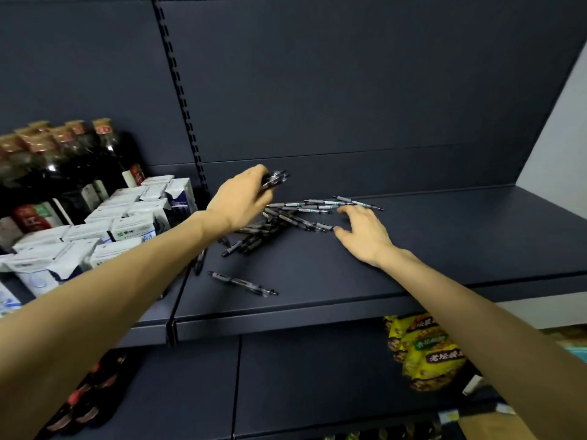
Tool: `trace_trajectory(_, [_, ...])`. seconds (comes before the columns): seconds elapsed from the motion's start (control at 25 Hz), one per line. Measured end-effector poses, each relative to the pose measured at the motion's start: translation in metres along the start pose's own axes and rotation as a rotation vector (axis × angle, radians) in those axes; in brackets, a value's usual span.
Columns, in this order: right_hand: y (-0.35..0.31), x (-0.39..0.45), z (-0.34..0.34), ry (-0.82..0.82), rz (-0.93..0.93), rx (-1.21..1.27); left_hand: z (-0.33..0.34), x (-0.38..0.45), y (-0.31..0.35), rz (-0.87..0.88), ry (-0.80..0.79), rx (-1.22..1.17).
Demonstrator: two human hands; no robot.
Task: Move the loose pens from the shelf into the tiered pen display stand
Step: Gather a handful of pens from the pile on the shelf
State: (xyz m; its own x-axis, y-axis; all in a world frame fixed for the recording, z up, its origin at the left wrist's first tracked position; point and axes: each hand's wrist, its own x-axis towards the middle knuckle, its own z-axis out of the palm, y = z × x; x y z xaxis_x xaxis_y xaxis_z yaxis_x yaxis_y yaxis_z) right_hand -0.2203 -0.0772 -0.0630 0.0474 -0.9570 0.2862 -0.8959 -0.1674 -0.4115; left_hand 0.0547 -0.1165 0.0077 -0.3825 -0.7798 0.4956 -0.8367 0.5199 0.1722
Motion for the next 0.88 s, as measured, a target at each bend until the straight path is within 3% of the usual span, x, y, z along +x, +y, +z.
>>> trace_trajectory(0.32, [-0.077, 0.009, 0.024, -0.180, -0.229, -0.020, -0.031, -0.022, -0.028, -0.137, -0.101, 0.155])
trace_trajectory(0.88, [-0.119, 0.046, 0.052, -0.192, -0.188, -0.129, -0.040, -0.051, -0.063, -0.472, 0.166, -0.222])
